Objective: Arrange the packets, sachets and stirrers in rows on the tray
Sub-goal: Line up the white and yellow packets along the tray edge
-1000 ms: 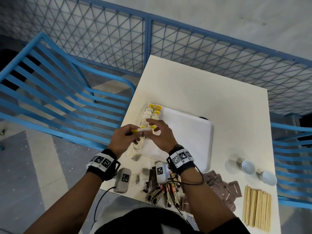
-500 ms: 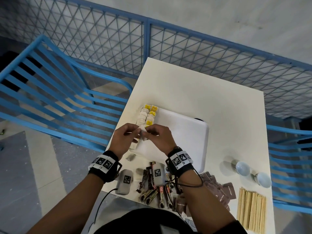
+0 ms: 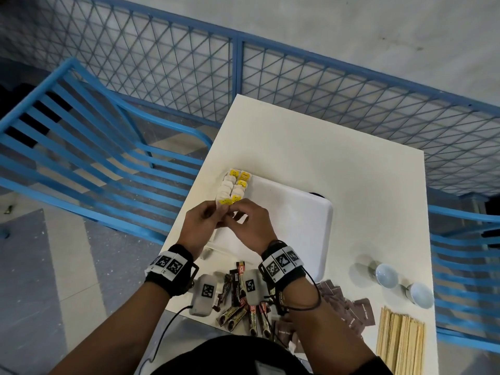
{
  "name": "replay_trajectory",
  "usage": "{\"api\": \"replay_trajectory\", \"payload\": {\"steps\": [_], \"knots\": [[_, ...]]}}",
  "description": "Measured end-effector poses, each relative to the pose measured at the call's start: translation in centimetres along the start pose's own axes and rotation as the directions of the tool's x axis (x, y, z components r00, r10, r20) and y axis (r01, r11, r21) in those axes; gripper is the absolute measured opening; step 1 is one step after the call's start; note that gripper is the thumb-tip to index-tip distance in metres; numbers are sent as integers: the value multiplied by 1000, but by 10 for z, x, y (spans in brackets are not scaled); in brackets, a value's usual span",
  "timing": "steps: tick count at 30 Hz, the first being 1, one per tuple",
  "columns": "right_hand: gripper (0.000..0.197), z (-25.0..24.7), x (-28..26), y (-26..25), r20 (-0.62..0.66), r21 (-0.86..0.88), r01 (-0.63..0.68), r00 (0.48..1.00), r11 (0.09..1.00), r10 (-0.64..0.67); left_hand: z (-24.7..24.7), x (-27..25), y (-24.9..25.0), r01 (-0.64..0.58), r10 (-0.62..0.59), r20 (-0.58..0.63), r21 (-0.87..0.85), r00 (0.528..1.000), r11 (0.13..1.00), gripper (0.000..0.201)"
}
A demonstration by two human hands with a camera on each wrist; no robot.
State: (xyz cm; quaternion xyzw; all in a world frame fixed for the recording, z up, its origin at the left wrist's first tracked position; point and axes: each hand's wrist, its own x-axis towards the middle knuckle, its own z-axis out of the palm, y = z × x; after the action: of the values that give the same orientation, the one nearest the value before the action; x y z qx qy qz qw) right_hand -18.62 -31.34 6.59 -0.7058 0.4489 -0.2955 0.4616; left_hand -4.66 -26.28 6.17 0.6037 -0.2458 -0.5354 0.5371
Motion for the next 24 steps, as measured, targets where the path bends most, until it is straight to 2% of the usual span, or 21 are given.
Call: {"api": "replay_trajectory", "payload": {"steps": [4, 7, 11, 16, 20, 24], "knots": [[14, -8, 4, -4, -103, 93, -88, 990, 992, 98, 1, 1, 2, -49, 49, 11, -6, 999, 999, 23], [8, -14, 10, -6, -203, 165, -126, 966, 978, 158, 0, 2, 2, -70, 70, 2, 9, 998, 997, 23], [11, -18, 19, -4, -84, 107, -157, 983, 982, 166, 0, 4, 1, -89, 88, 22, 27, 996, 996, 22], [3, -25, 24, -8, -62, 18, -25, 998, 1000, 27, -1, 6, -4, -101, 101, 14, 68, 995, 992, 20], [22, -25, 22, -7, 15, 14, -62, 998, 998, 62, 1, 8, -5, -92, 90, -54, -29, 994, 995, 15], [6, -24, 22, -5, -60, -42, 6, 998, 999, -8, 4, 4, -1, -86, 85, -10, -48, 996, 995, 12]]}}
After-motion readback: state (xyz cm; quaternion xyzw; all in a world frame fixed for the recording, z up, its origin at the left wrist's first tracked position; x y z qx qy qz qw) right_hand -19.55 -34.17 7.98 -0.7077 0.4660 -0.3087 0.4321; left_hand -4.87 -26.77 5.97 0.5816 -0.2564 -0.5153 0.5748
